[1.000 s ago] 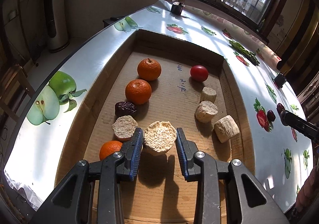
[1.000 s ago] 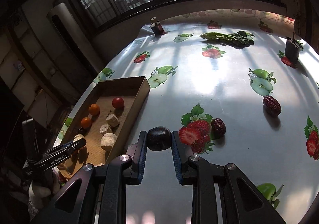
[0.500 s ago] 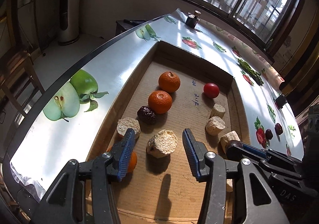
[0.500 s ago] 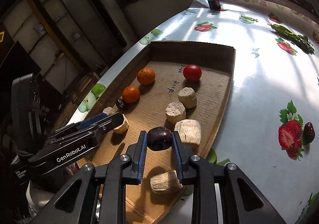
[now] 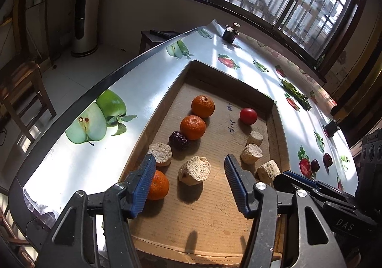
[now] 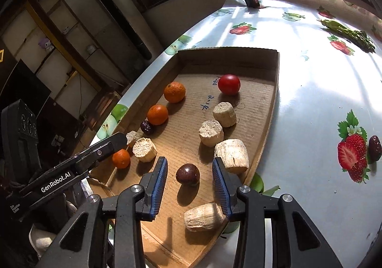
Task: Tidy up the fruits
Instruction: 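Move both open grippers from the box back toward the dates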
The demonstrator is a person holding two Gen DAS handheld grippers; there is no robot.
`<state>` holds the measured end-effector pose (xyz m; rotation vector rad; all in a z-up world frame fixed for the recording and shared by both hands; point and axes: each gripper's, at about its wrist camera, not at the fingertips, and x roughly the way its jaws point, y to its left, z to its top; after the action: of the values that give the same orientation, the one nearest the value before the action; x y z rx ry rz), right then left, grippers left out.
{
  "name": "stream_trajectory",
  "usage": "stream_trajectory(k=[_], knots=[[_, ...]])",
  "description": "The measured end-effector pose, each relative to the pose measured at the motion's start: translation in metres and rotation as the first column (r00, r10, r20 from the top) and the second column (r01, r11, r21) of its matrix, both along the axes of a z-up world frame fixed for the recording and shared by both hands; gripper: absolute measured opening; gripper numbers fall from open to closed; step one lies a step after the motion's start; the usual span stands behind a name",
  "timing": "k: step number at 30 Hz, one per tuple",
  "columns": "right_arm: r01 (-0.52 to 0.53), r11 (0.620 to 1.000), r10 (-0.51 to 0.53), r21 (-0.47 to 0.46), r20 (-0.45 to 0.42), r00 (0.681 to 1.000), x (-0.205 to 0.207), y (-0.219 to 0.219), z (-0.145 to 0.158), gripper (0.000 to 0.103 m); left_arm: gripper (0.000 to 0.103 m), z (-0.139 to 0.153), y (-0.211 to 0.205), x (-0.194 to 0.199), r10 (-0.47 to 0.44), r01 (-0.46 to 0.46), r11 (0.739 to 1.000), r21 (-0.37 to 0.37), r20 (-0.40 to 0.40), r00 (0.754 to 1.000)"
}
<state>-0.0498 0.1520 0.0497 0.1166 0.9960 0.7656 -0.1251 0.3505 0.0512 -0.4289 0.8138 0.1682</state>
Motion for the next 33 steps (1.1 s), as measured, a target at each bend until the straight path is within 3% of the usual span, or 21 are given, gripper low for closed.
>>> stream_trajectory(k=[5,9,11,33], knots=[[0.067,0.998,-0.067,0.014,0.069,0.995,-0.013,-0.027,0.015,0.058,0.06,0.013,-0.021,-0.002,-0.005,0.004,0.991,0.135,0.012,1.0],[0.132,0.991,-0.131,0.001,0.12,0.984,-0.021,-0.052,0.022,0.059,0.067,0.021,-0.045,-0.002,-0.022,0.016,0.967,0.253,0.021,1.0],[0.158,0.987,-0.156,-0.006,0.13,0.979,-0.021,-0.064,0.024,0.066,0.067,0.024,-0.057,-0.002,-0.044,0.037,0.956,0.29,0.018,0.999],[0.305,0.952,-0.306,0.025,0.092,0.948,-0.017,-0.164,0.012,0.073,0.071,0.031,-0.144,0.007,-0.187,0.185,0.898,0.4,-0.035,0.982]])
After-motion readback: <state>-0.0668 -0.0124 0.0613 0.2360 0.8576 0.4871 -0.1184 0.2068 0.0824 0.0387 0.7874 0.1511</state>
